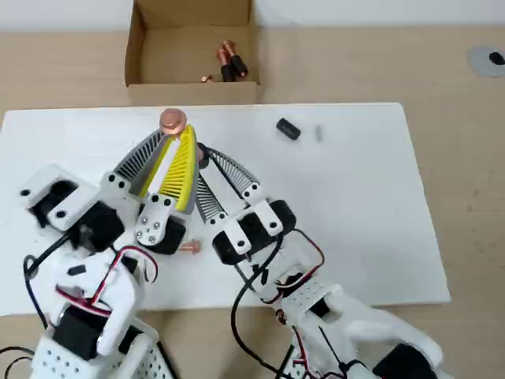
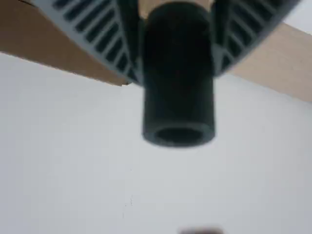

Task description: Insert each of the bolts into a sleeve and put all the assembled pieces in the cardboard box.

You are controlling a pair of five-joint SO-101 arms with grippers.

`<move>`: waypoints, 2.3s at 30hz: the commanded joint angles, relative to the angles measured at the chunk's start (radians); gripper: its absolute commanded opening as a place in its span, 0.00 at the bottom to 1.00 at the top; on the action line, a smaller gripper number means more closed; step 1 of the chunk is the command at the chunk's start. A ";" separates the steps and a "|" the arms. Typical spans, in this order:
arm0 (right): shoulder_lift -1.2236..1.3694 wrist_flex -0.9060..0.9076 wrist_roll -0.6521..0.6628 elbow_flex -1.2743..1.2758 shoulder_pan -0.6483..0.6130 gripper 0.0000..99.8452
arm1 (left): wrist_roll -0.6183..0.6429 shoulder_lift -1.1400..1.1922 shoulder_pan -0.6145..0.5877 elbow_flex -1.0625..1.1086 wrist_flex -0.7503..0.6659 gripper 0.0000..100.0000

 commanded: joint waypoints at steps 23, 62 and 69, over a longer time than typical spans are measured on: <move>-0.028 0.005 -0.009 -0.093 0.016 0.01 | -0.072 -0.001 -0.020 0.204 -0.293 0.01; -0.024 0.006 -0.009 -0.091 0.015 0.01 | -0.114 -0.005 -0.086 0.296 -0.109 0.01; -0.024 0.008 -0.009 -0.090 0.015 0.01 | -0.114 -0.007 -0.089 0.295 -0.109 0.01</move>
